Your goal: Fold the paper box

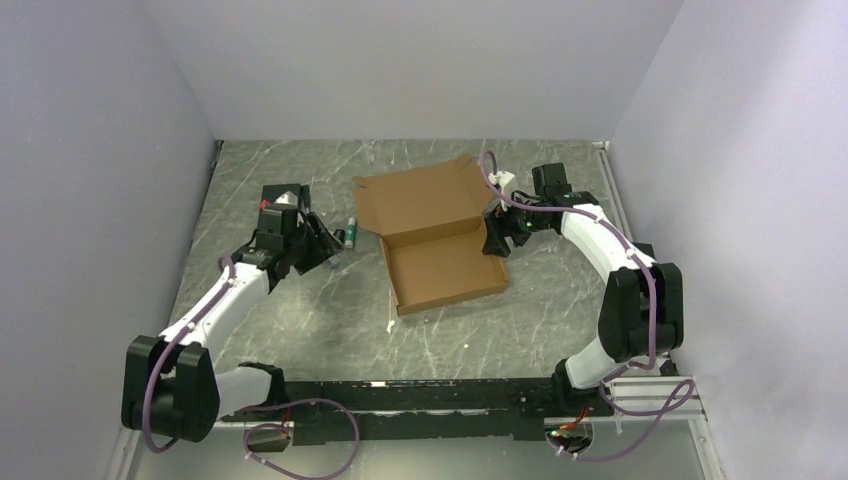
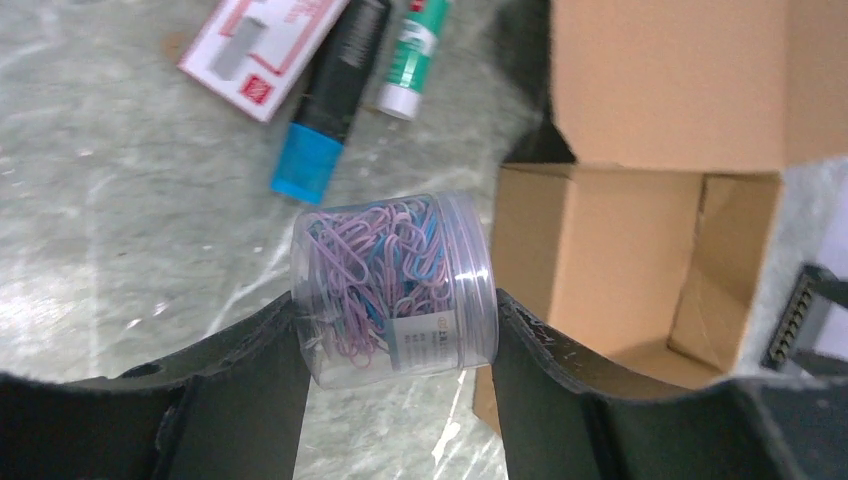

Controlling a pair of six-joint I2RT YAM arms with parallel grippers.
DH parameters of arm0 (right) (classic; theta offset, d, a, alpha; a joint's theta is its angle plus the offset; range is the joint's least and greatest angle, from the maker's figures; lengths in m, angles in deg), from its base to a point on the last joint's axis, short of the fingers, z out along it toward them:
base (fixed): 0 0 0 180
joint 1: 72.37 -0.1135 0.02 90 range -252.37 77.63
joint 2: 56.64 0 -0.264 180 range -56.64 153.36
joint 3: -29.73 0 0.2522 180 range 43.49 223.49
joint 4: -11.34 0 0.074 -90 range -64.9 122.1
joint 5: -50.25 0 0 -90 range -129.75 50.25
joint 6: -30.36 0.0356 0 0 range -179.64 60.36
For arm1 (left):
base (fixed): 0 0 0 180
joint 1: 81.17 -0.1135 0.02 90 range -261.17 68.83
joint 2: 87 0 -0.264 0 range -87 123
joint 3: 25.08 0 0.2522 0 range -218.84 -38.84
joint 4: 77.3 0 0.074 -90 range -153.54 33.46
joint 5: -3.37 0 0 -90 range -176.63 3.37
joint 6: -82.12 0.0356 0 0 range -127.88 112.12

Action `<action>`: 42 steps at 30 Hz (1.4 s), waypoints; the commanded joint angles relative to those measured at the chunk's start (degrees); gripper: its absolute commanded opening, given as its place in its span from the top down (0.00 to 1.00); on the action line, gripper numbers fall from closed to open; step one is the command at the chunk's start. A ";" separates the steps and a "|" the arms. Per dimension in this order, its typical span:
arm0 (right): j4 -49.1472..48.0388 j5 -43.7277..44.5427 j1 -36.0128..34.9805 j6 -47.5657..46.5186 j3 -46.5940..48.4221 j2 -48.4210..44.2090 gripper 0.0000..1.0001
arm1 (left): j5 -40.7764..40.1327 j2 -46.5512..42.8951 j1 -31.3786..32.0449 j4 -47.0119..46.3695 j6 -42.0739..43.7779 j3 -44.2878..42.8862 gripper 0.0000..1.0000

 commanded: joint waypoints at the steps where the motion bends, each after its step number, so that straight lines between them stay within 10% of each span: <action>1: -0.39 -2.01 0.32 -1.05 1.43 -0.11 0.25 | 12.66 -2.82 -0.10 -11.32 6.08 1.78 1.00; 19: -0.22 -2.09 0.30 -1.22 1.52 0.12 0.25 | 36.06 0.51 0.27 -30.45 6.91 4.74 1.00; 42: -0.04 -2.01 0.29 -1.39 1.56 0.59 0.25 | 34.33 8.43 11.40 -33.77 8.28 0.33 0.99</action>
